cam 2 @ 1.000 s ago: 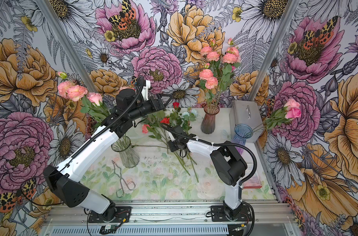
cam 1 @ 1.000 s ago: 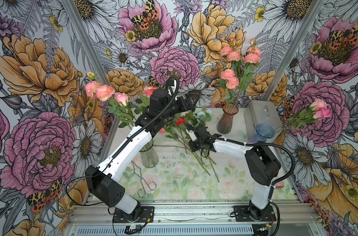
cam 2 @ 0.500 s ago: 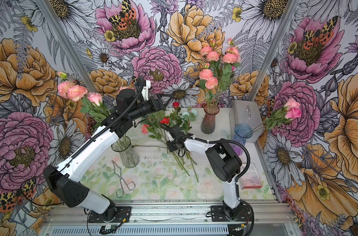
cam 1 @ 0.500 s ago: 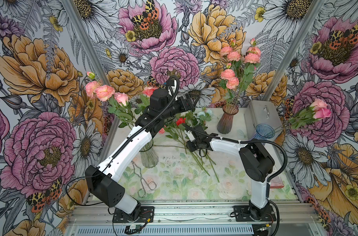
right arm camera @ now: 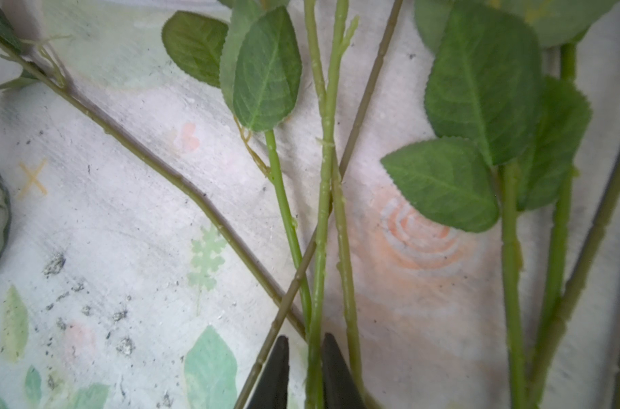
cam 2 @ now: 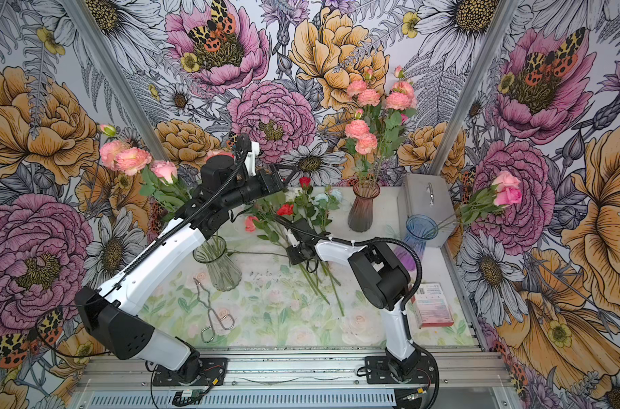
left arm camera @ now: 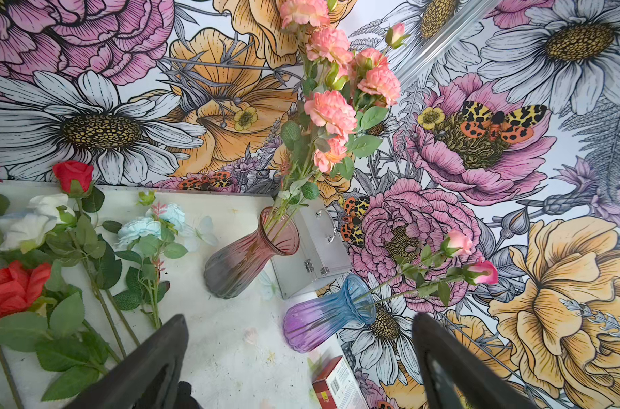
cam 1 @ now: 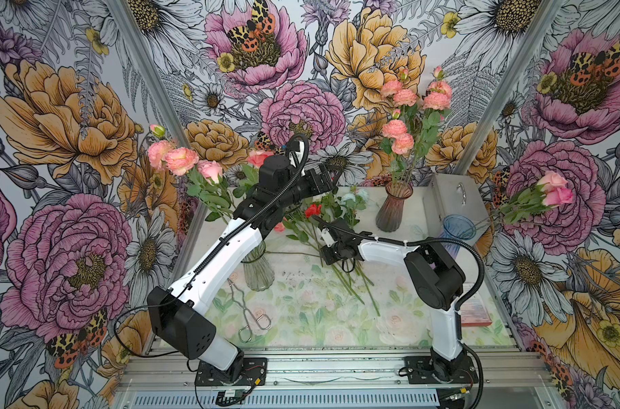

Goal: Place the pink flowers into the vase
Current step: Pick up the flower at the center of the board.

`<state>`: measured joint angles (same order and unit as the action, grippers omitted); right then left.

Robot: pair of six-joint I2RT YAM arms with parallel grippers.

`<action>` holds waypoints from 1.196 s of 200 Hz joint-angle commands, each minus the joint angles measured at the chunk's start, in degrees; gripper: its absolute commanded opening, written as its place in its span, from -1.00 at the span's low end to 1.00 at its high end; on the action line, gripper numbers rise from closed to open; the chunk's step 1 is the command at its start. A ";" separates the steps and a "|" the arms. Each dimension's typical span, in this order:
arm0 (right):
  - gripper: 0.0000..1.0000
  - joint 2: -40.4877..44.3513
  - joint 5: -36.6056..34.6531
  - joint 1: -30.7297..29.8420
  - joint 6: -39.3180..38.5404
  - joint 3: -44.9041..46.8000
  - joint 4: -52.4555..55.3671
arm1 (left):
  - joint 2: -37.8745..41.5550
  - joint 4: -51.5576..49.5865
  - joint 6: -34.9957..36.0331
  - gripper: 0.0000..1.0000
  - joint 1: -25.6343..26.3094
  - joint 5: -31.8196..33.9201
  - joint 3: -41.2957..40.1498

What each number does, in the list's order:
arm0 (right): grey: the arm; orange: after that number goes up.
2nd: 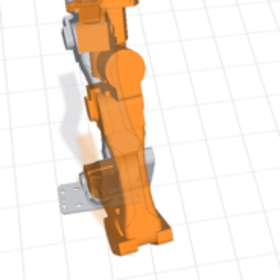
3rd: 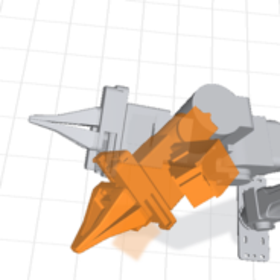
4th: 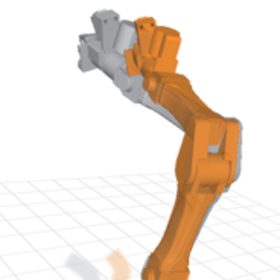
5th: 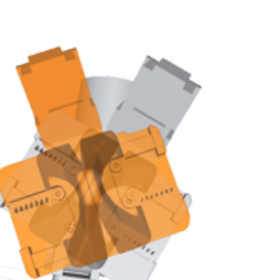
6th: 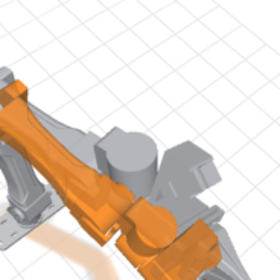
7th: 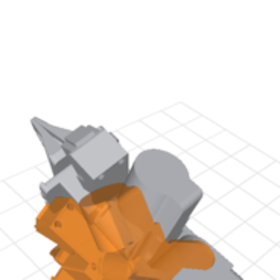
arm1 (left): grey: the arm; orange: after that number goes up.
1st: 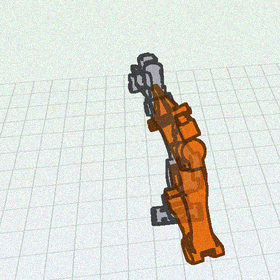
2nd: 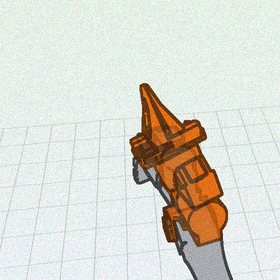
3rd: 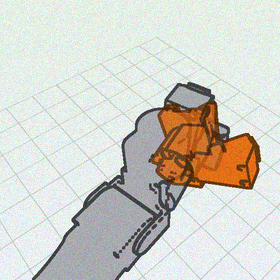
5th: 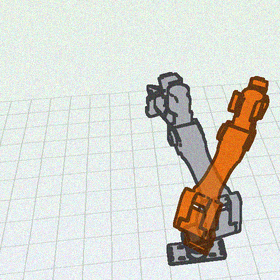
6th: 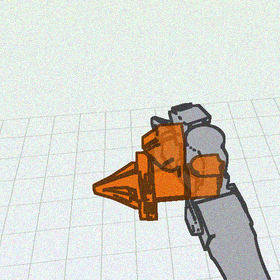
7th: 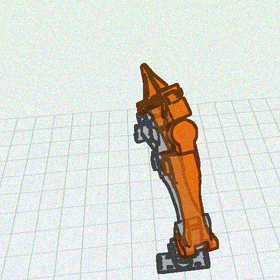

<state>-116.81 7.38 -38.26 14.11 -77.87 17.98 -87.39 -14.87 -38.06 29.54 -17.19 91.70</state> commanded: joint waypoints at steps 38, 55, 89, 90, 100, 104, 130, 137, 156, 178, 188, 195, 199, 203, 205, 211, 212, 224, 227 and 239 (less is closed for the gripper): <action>-0.61 -1.54 1.19 -0.13 0.56 -1.10 -0.29 | 1.15 -0.07 -0.87 0.97 -0.50 -0.70 -0.56; -0.63 -2.15 1.13 -0.49 0.79 -1.23 -0.39 | 1.40 -0.07 -0.88 0.97 -0.54 -0.62 -0.79; -0.90 -0.37 -0.06 -0.61 1.12 -0.85 -0.35 | 1.38 -0.07 -1.22 0.97 -0.77 -0.50 -0.91; -0.91 -0.27 -0.07 -0.60 1.11 -0.82 -0.37 | 1.36 -0.07 -1.22 0.97 -0.79 -0.49 -0.91; -1.00 1.24 -0.31 -0.51 1.19 -0.42 -0.39 | 1.29 -0.07 -1.56 0.97 -0.84 -0.56 -0.87; -1.00 1.96 -0.31 -0.50 1.27 -0.30 -0.40 | 1.26 0.00 -1.66 0.97 -0.88 -0.65 -0.82; -1.00 7.88 -0.72 -0.08 1.11 1.24 -0.14 | 1.12 -0.06 -2.35 0.97 -0.98 -0.65 -0.82; -1.00 9.72 -0.72 -0.02 0.97 1.75 0.02 | 1.03 -0.06 -2.66 0.97 -1.01 -0.87 -0.88; -1.00 14.57 -0.66 0.50 0.81 3.00 0.78 | 0.90 -0.07 -3.48 0.97 -0.80 -1.35 -1.33; -1.00 19.95 -1.58 1.48 0.67 4.91 1.84 | 1.03 -0.14 -4.51 0.97 -0.37 -1.59 -2.26; -1.00 22.25 -1.63 2.23 0.79 5.87 2.21 | 1.02 -0.14 -4.86 0.97 -0.23 -1.69 -2.57; -1.00 23.67 -1.65 2.77 0.75 6.42 2.50 | 1.05 -0.14 -5.11 0.97 -0.07 -1.83 -2.75; -1.00 24.36 -1.61 3.11 0.75 6.69 2.65 | 1.03 -0.11 -5.09 0.97 0.06 -1.87 -2.78; -1.00 24.97 -1.47 3.29 0.62 6.95 2.83 | 0.92 -0.11 -5.17 0.97 0.23 -1.94 -2.84; -1.00 25.21 -1.48 3.46 0.54 7.05 2.96 | 0.91 -0.10 -5.18 0.97 0.31 -1.98 -2.91; -1.00 25.87 -1.62 3.75 0.28 7.24 3.38 | 0.82 -0.20 -5.26 0.97 0.46 -2.17 -2.93; -1.00 25.95 -1.69 3.78 0.25 7.31 3.42 | 0.78 -0.22 -5.30 0.97 0.49 -2.20 -2.93; -1.00 27.15 -2.13 4.20 -0.17 7.83 4.15 | 0.19 -0.20 -6.08 0.97 0.63 -2.54 -2.90; -1.00 27.47 -2.26 4.28 -0.26 8.06 4.31 | 0.06 -0.24 -6.41 0.97 0.60 -2.58 -2.93; -1.00 29.07 -3.04 4.66 -0.27 9.05 4.28 | -0.32 -0.20 -7.35 0.97 0.62 -2.67 -2.89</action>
<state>-90.24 6.26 -34.33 14.90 -70.83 20.82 -87.46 -15.27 -43.20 29.76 -18.04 89.30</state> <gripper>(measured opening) 0.053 0.985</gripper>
